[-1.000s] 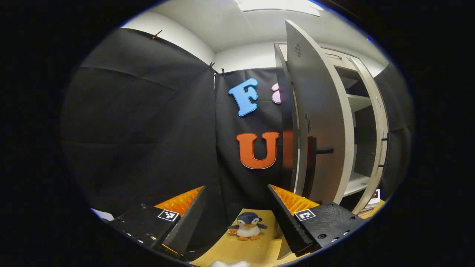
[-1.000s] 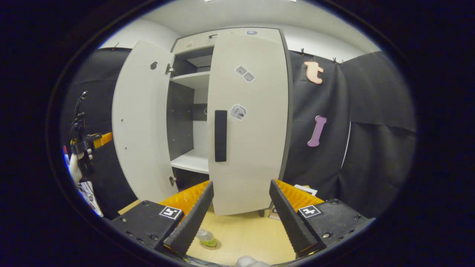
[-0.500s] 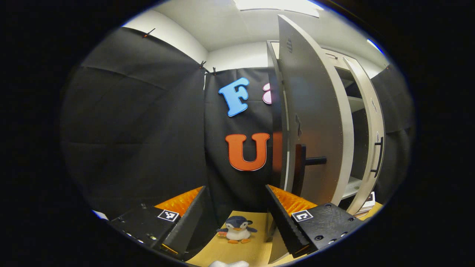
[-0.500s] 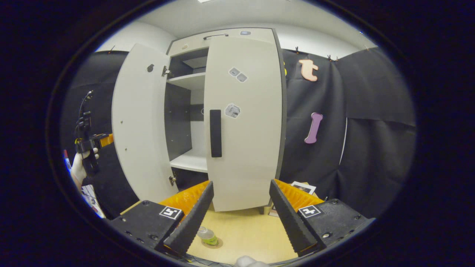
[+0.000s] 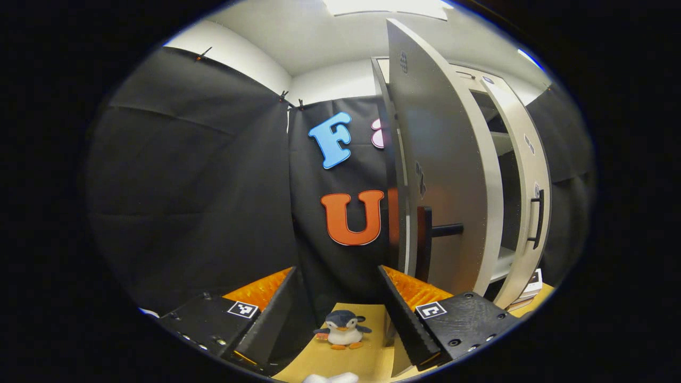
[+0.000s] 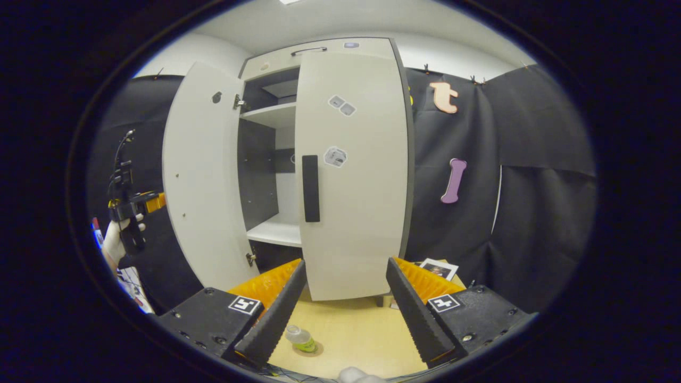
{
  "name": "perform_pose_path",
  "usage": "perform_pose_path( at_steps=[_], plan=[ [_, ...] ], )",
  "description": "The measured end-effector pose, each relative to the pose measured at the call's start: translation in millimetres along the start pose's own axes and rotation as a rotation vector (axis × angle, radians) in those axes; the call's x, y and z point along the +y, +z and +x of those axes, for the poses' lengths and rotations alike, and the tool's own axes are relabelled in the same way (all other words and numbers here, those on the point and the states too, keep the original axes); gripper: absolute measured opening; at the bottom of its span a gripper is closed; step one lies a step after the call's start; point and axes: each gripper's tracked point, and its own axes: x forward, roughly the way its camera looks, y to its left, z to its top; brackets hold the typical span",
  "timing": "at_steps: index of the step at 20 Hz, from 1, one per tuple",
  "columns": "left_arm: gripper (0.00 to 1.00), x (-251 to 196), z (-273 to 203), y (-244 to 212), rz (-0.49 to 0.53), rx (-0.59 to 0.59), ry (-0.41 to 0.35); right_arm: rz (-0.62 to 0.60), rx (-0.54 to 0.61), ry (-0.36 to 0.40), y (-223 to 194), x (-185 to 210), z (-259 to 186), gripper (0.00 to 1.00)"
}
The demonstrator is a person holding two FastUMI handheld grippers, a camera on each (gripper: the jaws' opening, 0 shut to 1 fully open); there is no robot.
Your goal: Grasp the bottle in the cabinet with the left hand and place it on the coaster, then close the right door with the right hand and the left door with the left hand.
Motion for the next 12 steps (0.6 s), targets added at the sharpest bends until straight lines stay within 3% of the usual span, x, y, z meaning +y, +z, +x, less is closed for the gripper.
perform_pose_path(
  at_steps=[2, 6, 8, 10, 12],
  plan=[
    [0.92, -5, -3, 0, -0.013, 0.005, -0.010, 0.006, 0.001, 0.002, -1, -1, -1, 0.95],
    [0.92, -23, -5, 1, -0.016, 0.002, -0.045, 0.008, -0.001, -0.009, 0, -8, -2, 1.00],
    [0.92, -36, -6, 2, -0.024, 0.005, -0.073, 0.008, -0.004, -0.015, 0, -10, -3, 0.95],
    [0.92, -51, -8, 2, -0.034, 0.010, -0.105, 0.008, -0.006, -0.019, 1, -13, -6, 0.99],
    [0.92, -65, -7, 2, -0.041, 0.014, -0.142, 0.009, -0.006, -0.021, 0, -14, -7, 0.95]
  ],
)
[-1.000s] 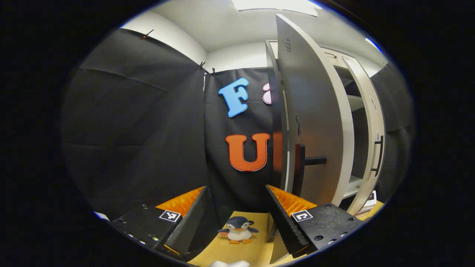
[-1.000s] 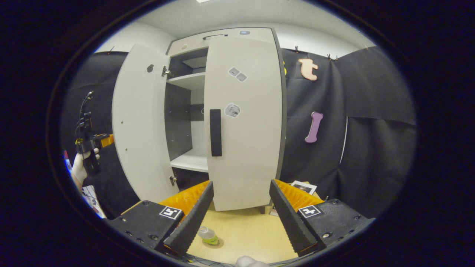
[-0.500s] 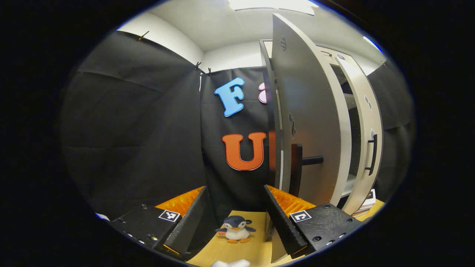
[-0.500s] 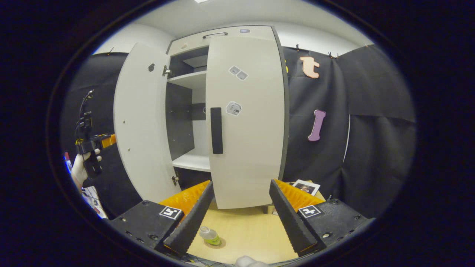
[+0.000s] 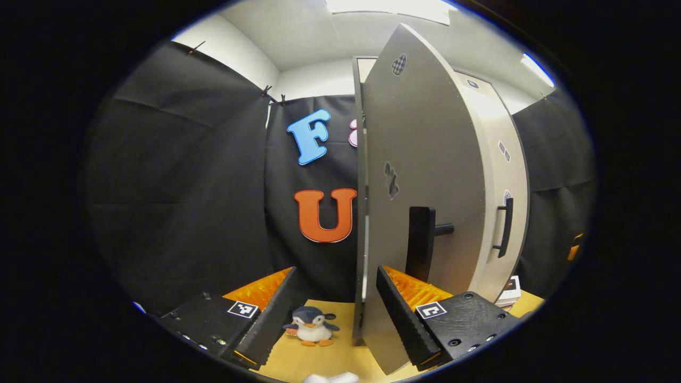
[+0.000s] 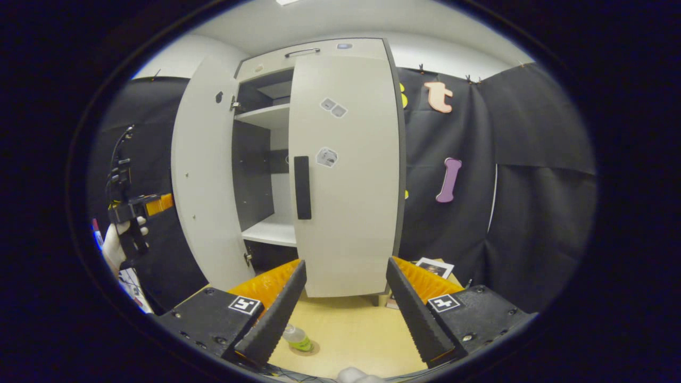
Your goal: Grasp the bottle in the cabinet with the left hand and place it on the coaster, then close the right door with the right hand and the left door with the left hand.
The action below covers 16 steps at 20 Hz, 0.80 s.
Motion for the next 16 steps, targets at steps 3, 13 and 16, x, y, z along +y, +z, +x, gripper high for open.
perform_pose_path(
  at_steps=[3, 13, 16],
  plan=[
    [0.92, -29, 3, 1, -0.002, 0.005, -0.050, 0.004, -0.001, -0.004, -1, -4, -2, 0.95],
    [0.91, -94, 18, -11, -0.020, 0.045, -0.158, 0.017, -0.029, -0.032, 6, -18, -13, 0.95],
    [0.94, -96, 13, -12, -0.024, 0.055, -0.162, 0.027, -0.034, -0.036, 7, -18, -13, 0.95]
  ],
)
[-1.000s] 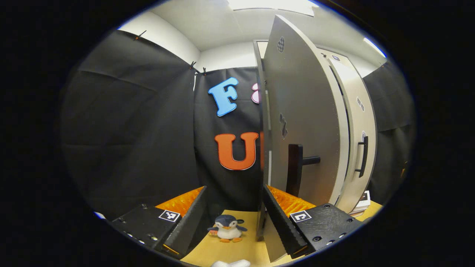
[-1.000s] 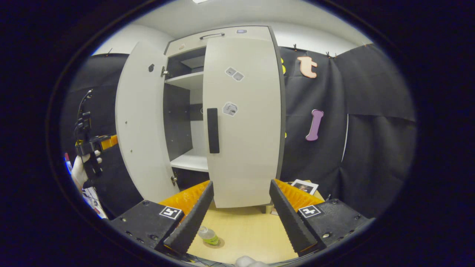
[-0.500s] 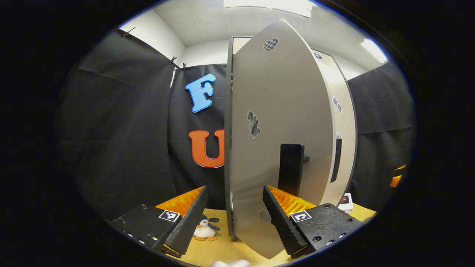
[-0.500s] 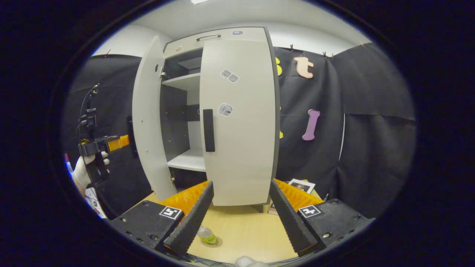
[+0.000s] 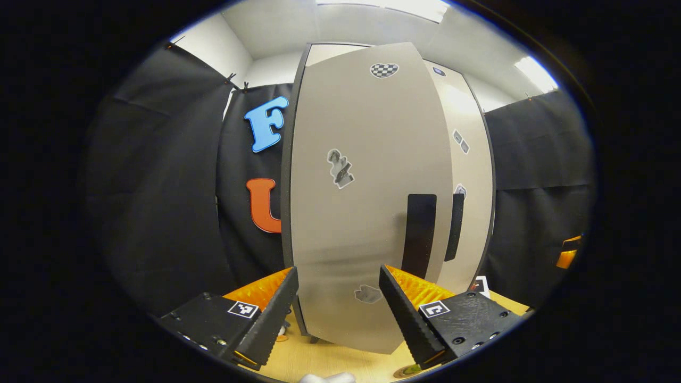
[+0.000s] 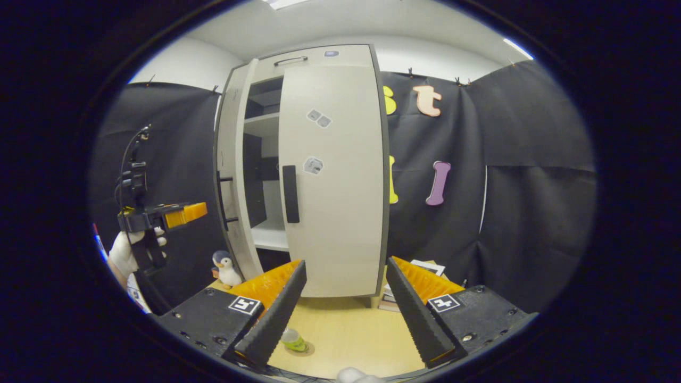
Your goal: Grasp the bottle in the cabinet with the left hand and place it on the coaster, then close the right door with the right hand and the left door with the left hand.
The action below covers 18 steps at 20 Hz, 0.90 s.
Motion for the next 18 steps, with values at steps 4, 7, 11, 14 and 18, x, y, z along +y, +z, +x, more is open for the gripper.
perform_pose_path(
  at_steps=[4, 7, 11, 14, 18],
  plan=[
    [0.94, -3, -6, 1, 0.014, 0.004, 0.001, 0.007, -0.005, 0.012, 2, 1, 1, 0.99],
    [0.94, -11, -13, 2, 0.015, 0.002, -0.011, 0.004, -0.013, 0.022, 3, 2, 0, 0.95],
    [0.94, -22, -24, 6, 0.011, -0.007, -0.024, 0.000, -0.025, 0.034, 4, 4, 0, 0.99],
    [0.94, -31, -36, 4, 0.017, -0.006, -0.038, -0.006, -0.040, 0.036, 8, 6, 1, 0.95],
    [0.94, -39, -56, 1, 0.006, -0.009, -0.034, -0.003, -0.052, 0.038, 10, 13, 9, 0.95]
  ],
)
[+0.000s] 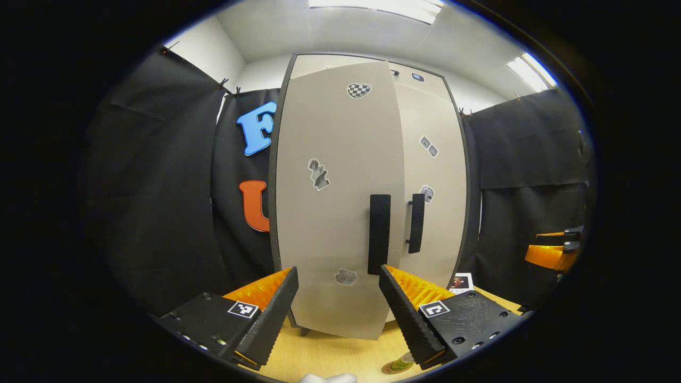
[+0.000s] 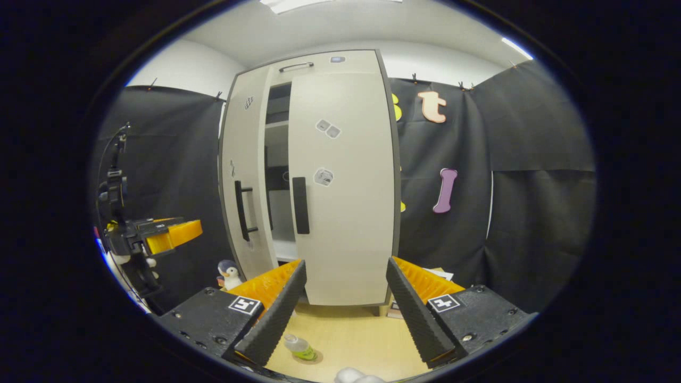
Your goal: Grasp the bottle in the cabinet with the left hand and place it on the coaster, then close the right door with the right hand and the left door with the left hand.
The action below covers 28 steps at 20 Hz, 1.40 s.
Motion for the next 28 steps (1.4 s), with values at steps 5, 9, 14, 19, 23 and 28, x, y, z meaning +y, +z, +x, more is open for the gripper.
perform_pose_path(
  at_steps=[5, 9, 14, 19, 23, 28],
  plan=[
    [0.94, 5, -27, -12, -0.048, 0.019, 0.035, -0.004, -0.002, -0.013, -3, 6, 4, 0.95],
    [0.94, 27, -45, -35, -0.025, 0.064, 0.104, -0.011, -0.009, -0.037, -7, 8, 6, 0.99],
    [0.95, 41, -56, -52, -0.021, 0.093, 0.145, -0.007, -0.020, -0.059, -10, 12, 6, 0.95],
    [0.95, 39, -57, -51, -0.024, 0.086, 0.136, -0.016, -0.008, -0.055, -14, 18, 5, 0.95],
    [0.95, 36, -58, -47, -0.017, 0.072, 0.127, -0.017, -0.014, -0.060, -12, 19, 2, 0.99],
    [0.95, 35, -59, -46, -0.014, 0.067, 0.119, -0.013, -0.015, -0.069, -12, 19, 0, 0.95]
  ],
)
